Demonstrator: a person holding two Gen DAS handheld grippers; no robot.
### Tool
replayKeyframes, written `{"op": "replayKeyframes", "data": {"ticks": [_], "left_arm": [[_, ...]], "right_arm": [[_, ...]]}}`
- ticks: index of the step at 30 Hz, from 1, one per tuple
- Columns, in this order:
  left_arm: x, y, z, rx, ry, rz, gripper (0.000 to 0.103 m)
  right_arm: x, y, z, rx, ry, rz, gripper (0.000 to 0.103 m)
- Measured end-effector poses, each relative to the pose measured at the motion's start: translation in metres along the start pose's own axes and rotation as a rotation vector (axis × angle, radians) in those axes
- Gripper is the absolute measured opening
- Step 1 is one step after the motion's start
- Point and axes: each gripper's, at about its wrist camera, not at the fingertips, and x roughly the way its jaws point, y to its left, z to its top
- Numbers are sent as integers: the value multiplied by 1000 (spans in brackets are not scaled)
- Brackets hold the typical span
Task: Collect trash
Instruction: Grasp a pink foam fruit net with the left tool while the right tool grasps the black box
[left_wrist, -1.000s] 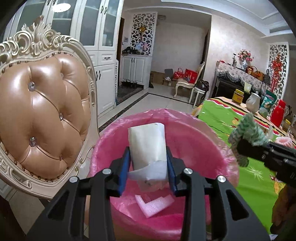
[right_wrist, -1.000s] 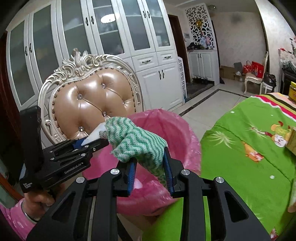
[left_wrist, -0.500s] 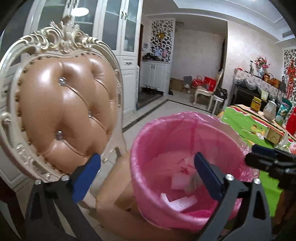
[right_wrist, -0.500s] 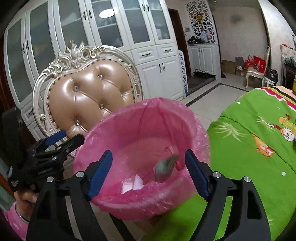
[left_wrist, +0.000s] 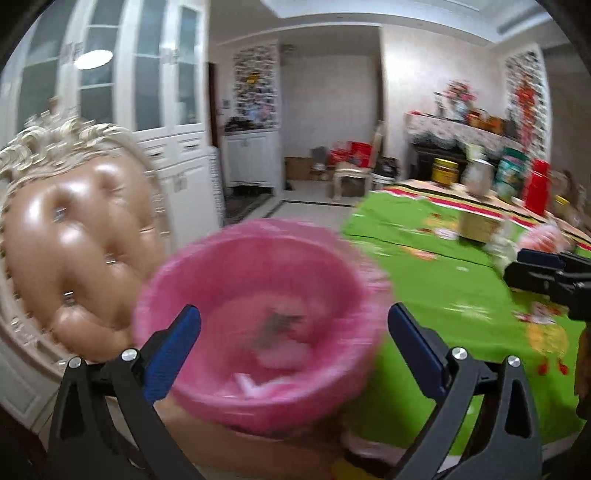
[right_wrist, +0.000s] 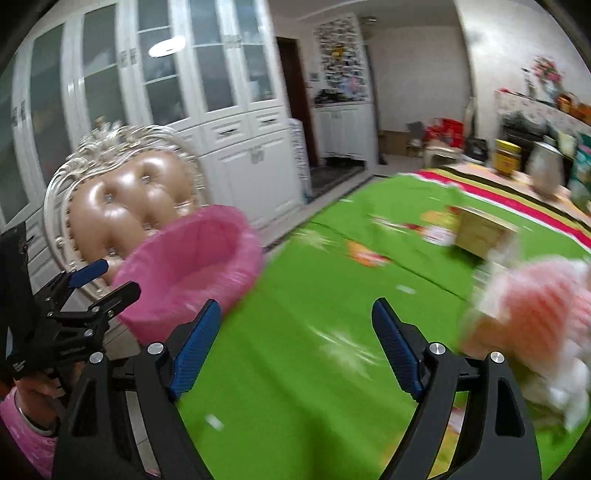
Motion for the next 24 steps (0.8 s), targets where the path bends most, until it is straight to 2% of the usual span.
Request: {"op": "replayKeyframes", "data": {"ticks": [6, 13, 18, 24], "left_arm": [[0, -95, 3, 90, 36, -179, 98], [6, -193, 6, 149, 86, -317, 98], [24, -250, 10, 143, 142, -390, 98], [48, -304, 31, 53, 155, -446, 98]], "right_arm": [[-60, -77, -28, 110, -35, -133, 79], [-118, -167, -62, 220, -43, -284, 80], [-137, -211, -78, 250, -27, -349, 81], [-152, -257, -88, 300, -37, -388, 81]]}}
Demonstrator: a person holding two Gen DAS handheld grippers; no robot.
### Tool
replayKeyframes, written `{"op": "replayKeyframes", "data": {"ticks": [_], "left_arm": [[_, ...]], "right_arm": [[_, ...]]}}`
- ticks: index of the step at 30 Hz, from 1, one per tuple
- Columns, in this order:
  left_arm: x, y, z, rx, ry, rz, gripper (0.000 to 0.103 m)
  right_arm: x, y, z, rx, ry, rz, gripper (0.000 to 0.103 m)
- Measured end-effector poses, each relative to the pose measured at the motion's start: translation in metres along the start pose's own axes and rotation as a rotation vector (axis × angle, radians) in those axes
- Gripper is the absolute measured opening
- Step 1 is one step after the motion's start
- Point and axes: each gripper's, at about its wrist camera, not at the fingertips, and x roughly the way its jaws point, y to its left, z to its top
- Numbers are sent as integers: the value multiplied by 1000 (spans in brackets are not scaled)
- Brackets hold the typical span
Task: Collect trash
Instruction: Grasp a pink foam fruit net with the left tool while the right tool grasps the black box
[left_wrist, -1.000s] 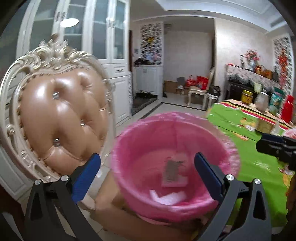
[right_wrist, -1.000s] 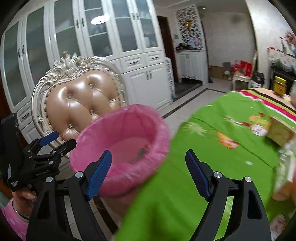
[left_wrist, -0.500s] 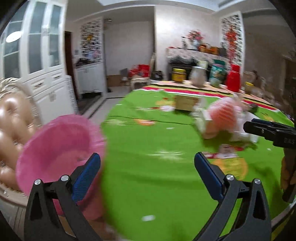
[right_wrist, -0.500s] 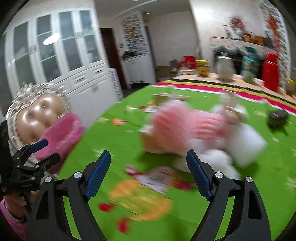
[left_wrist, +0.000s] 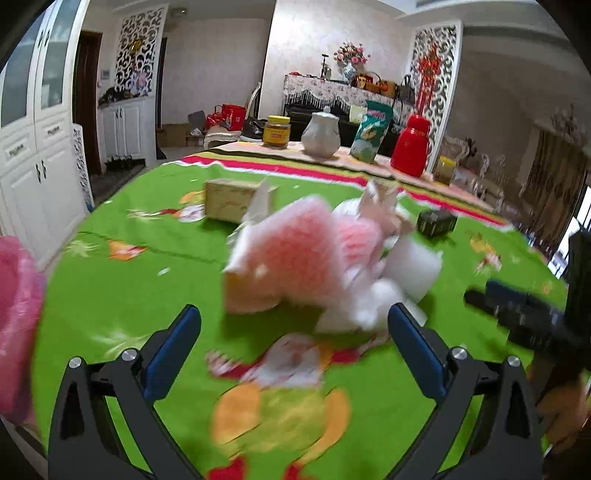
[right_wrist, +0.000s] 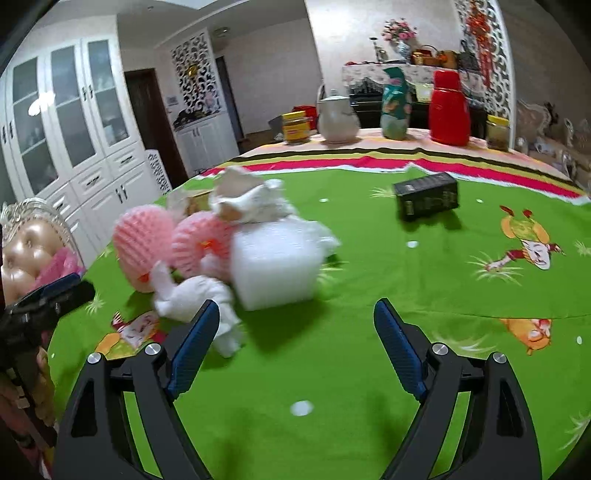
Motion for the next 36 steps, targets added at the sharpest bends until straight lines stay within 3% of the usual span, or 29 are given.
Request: {"op": "replayKeyframes", "data": {"ticks": [7, 10, 12, 15, 20, 28, 32, 36], "left_arm": [[49, -13, 33, -79, -17, 101, 93], [67, -6, 38, -100, 13, 117, 75], [75, 1, 37, -120, 46, 76, 51], [66, 9, 34, -144, -24, 59, 41], [40, 12, 34, -118, -199, 63, 40], [29, 13, 31, -89, -313, 74, 41], [26, 20, 31, -112, -313, 74, 41], [28, 18, 32, -103, -299, 69, 42]], "right_arm": [[14, -34, 15, 14, -1, -27, 81], [24, -49, 24, 39, 2, -29, 81], [30, -58, 31, 55, 1, -35, 81], [42, -81, 44, 119, -8, -53, 83], [71, -112, 59, 274, 6, -92, 84], [125, -125, 86, 500, 17, -177, 84], [147, -124, 99, 567, 22, -285, 84], [170, -119, 115, 540, 57, -390, 84]]}}
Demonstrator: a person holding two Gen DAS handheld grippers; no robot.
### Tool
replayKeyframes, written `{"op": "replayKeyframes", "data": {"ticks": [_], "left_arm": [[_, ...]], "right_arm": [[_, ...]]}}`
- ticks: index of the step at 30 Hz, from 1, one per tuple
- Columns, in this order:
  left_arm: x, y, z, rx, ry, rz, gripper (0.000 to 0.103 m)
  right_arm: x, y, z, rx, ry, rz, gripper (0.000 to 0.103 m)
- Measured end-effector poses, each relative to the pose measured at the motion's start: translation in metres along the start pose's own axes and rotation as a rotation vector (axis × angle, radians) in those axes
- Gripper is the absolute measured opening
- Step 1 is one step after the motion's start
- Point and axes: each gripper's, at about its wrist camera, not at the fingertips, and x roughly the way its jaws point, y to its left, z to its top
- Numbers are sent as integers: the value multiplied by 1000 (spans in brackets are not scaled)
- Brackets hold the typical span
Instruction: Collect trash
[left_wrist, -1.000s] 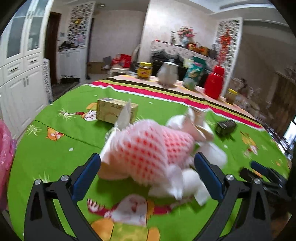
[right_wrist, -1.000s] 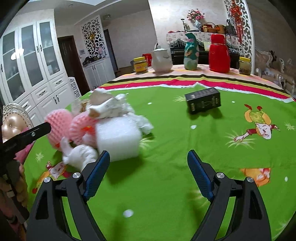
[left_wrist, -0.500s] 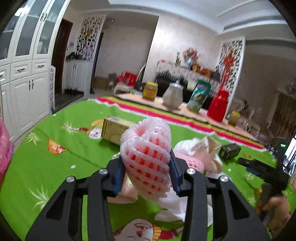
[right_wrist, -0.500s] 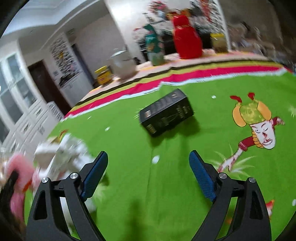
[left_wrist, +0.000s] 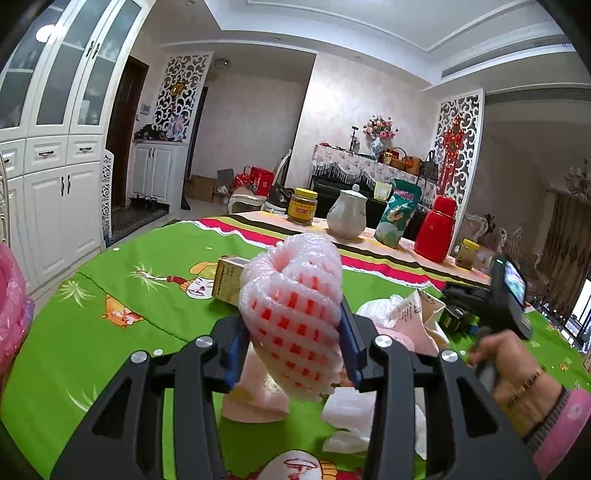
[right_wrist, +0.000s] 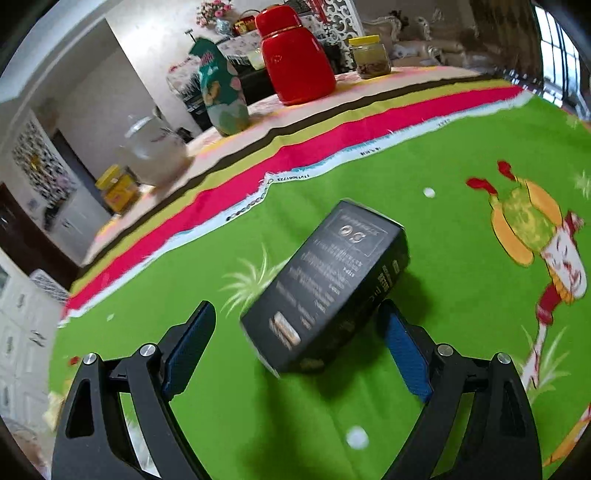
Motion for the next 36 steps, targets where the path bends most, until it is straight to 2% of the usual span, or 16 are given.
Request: {"op": "replayKeyframes", "data": {"ticks": [4, 6, 8, 9, 11, 16, 20, 29, 33, 36], "left_arm": [[0, -5, -2, 26, 5, -9, 42], [2, -4, -2, 27, 13, -15, 42], [4, -5, -2, 35, 17, -9, 42], [4, -4, -2, 34, 20, -9, 42], [7, -3, -2, 27, 30, -10, 42], [10, 0, -1, 9, 48, -14, 42], [13, -4, -2, 25, 57, -17, 42], [16, -6, -3, 32, 77, -36, 42], [12, -12, -4, 61, 62, -50, 42], [6, -14, -2, 73, 56, -62, 42]], "right_arm": [[17, 21, 6, -98, 8, -92, 84], [22, 28, 4, -171, 12, -121, 78], [23, 28, 2, -204, 30, -97, 61], [20, 25, 1, -218, 38, -85, 58], [15, 21, -2, -251, 45, -69, 40], [-32, -5, -25, -326, 35, 97, 39], [-71, -26, -51, -341, 41, 182, 39], [-151, -41, -111, -382, 33, 296, 39], [-172, -39, -137, -410, 23, 307, 39], [-186, -41, -155, -382, 18, 339, 40]]}}
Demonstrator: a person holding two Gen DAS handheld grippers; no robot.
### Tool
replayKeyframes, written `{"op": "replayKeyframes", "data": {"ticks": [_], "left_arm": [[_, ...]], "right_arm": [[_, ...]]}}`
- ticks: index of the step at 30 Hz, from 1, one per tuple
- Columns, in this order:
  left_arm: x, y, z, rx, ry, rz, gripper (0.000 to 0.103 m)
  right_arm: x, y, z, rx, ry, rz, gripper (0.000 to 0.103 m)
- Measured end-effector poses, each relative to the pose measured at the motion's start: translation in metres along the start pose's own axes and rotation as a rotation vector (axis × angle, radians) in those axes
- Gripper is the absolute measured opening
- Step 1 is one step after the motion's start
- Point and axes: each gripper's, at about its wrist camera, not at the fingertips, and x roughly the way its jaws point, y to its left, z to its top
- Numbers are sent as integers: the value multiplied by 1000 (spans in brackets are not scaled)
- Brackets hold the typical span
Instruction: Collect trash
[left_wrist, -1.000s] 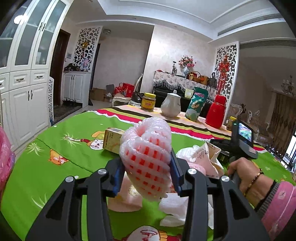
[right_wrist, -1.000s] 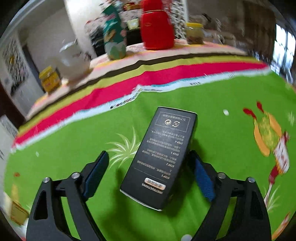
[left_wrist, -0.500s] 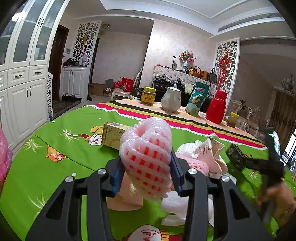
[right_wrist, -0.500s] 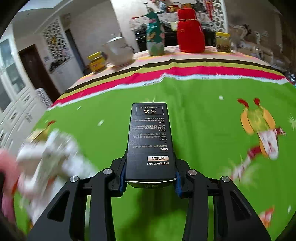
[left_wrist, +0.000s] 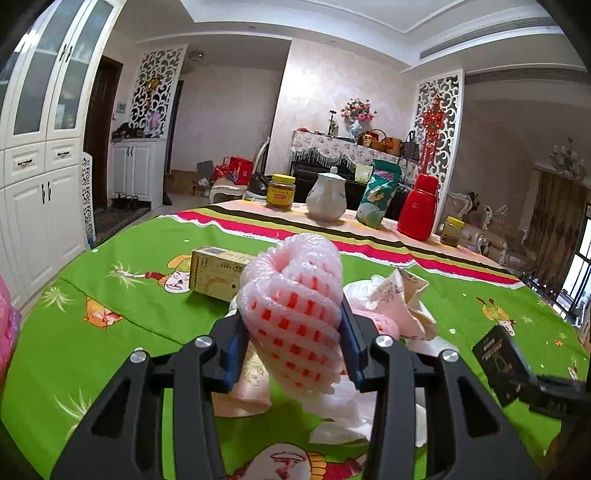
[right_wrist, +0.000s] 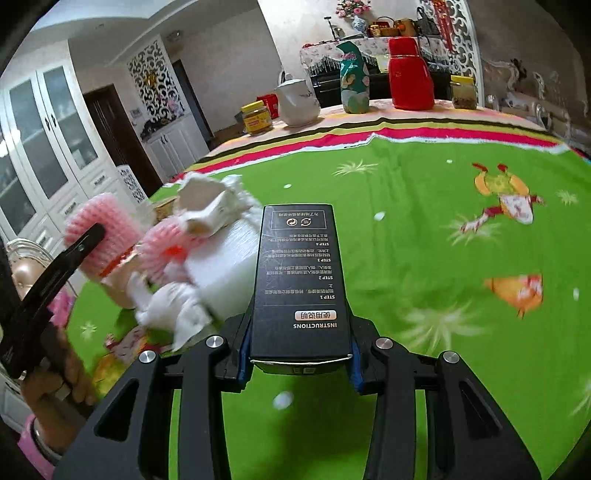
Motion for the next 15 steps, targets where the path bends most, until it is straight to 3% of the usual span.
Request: {"op": "replayKeyframes", "data": {"ticks": [7, 15], "left_arm": [[-31, -6, 5, 16, 45, -20, 42], [-93, -4, -29, 61, 74, -31, 44]], "right_arm": [[-8, 15, -20, -26, -5, 29, 40], [-26, 19, -21, -39, -53, 74, 40]]}}
